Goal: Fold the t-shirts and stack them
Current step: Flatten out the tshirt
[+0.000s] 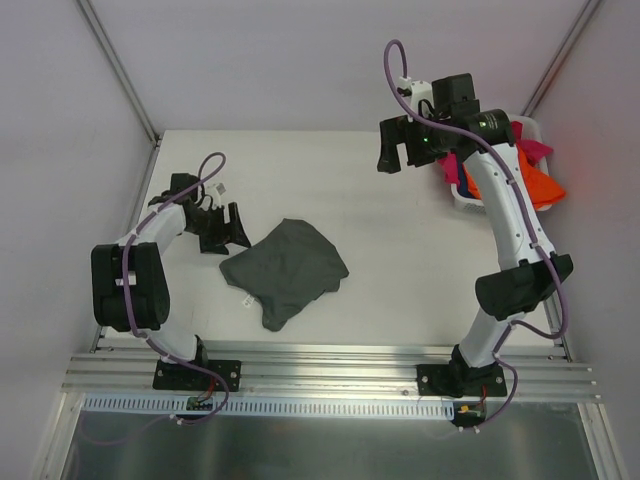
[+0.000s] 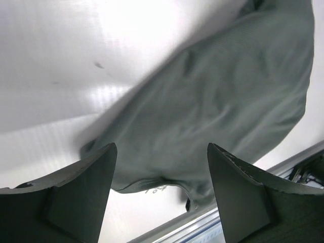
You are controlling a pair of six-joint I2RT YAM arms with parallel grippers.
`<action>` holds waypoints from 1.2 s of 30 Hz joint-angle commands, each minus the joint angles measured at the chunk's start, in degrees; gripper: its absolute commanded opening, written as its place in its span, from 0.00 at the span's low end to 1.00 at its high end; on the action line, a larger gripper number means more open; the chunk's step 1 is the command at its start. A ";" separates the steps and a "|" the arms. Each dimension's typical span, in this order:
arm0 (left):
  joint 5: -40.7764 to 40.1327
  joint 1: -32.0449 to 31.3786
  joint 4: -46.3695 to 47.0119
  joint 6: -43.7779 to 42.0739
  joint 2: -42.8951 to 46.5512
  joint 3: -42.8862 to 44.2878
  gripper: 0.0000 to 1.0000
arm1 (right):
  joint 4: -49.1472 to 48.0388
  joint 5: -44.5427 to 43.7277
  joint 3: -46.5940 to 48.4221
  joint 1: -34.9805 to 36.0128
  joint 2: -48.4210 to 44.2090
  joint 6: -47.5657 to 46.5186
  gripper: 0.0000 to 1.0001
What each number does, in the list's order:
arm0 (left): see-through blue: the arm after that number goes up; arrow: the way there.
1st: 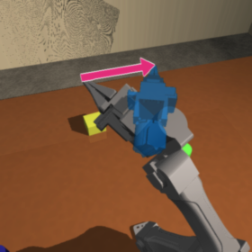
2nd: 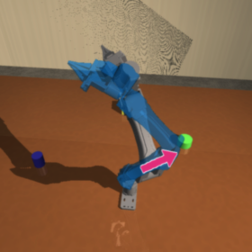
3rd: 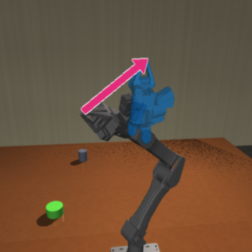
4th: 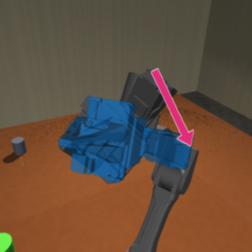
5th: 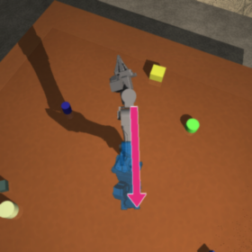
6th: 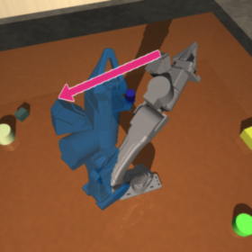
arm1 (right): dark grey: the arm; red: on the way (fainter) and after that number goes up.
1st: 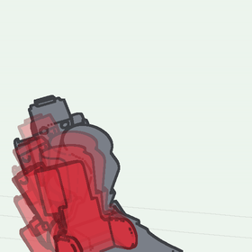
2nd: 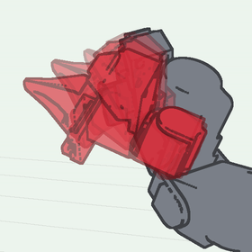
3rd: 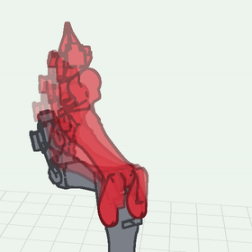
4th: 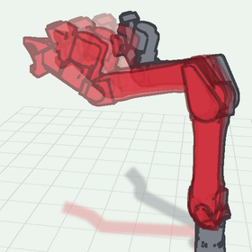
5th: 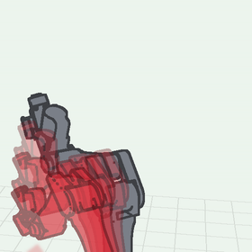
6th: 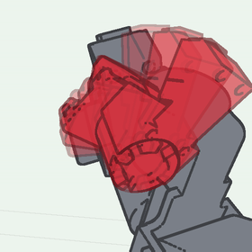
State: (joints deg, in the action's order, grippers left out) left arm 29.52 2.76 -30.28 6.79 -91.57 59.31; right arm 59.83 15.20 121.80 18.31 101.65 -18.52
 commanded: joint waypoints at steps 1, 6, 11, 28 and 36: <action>-0.42 3.03 -1.88 0.25 -0.63 -0.33 0.71 | -0.24 -0.79 0.11 -0.02 -4.17 -0.90 0.99; -1.31 3.74 -2.41 0.86 2.62 -3.75 0.72 | -0.33 -1.05 -0.33 -0.02 -4.44 -1.25 0.99; -1.13 3.65 -3.90 2.18 3.42 -5.08 0.68 | -0.16 -0.96 1.07 -0.02 -3.12 -0.90 1.00; -6.49 6.29 -10.41 4.38 11.33 -7.63 0.64 | -0.16 0.62 2.83 -0.02 -0.23 -0.20 1.00; -5.00 6.46 -10.15 3.85 0.97 -4.47 0.64 | -0.16 0.62 4.33 0.06 1.10 0.16 1.00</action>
State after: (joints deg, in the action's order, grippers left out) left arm 23.92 8.73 -38.70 10.52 -88.38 52.05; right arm 59.88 15.03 123.55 18.31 103.20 -18.70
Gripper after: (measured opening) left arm 0.640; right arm 0.993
